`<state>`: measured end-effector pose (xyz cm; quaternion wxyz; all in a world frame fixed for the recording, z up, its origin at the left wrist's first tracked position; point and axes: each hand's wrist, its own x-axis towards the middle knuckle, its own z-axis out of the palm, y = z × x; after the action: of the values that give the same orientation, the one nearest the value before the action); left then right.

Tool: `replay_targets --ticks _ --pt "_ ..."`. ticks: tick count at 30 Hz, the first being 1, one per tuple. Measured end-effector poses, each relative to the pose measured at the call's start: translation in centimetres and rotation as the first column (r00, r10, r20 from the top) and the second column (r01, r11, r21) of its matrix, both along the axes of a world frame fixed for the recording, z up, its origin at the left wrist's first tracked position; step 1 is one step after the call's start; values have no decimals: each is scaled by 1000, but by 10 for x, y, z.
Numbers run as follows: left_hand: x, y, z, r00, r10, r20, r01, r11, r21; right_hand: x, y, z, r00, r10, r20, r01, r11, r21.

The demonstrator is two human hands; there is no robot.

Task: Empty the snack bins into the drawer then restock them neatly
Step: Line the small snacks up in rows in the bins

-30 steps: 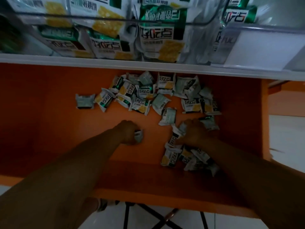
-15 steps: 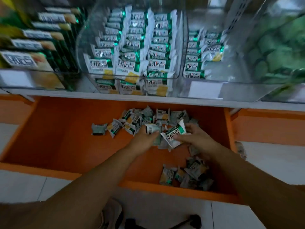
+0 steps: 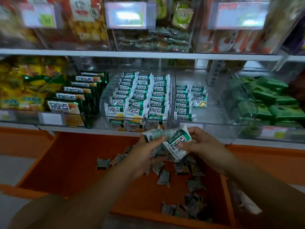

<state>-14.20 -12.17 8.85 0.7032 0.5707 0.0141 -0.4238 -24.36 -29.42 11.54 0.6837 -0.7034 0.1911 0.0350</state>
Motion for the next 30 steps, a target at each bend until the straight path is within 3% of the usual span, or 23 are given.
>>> replay_targets --ticks 5,12,17,20,23,26,30 --pt "16 -6 -7 988 -43 148 37 999 39 11 -7 8 999 -6 46 -2 984 178" --pt "35 -16 18 958 110 265 -127 991 48 31 -18 4 993 -61 97 40 977 209" --pt "45 -24 32 925 100 366 -149 983 106 41 -40 24 963 -173 208 135 974 184" --pt "48 -26 39 911 120 395 -188 972 138 56 -90 29 887 -393 240 387 919 77" --pt "52 -30 40 895 123 429 -202 969 143 74 -143 15 856 -463 231 504 846 -171" --pt "54 -34 44 883 139 448 -220 966 133 98 -180 -11 886 -448 119 448 762 -467" --pt "59 -38 45 858 163 486 -242 965 102 127 -202 -37 903 -407 -135 267 781 -565"
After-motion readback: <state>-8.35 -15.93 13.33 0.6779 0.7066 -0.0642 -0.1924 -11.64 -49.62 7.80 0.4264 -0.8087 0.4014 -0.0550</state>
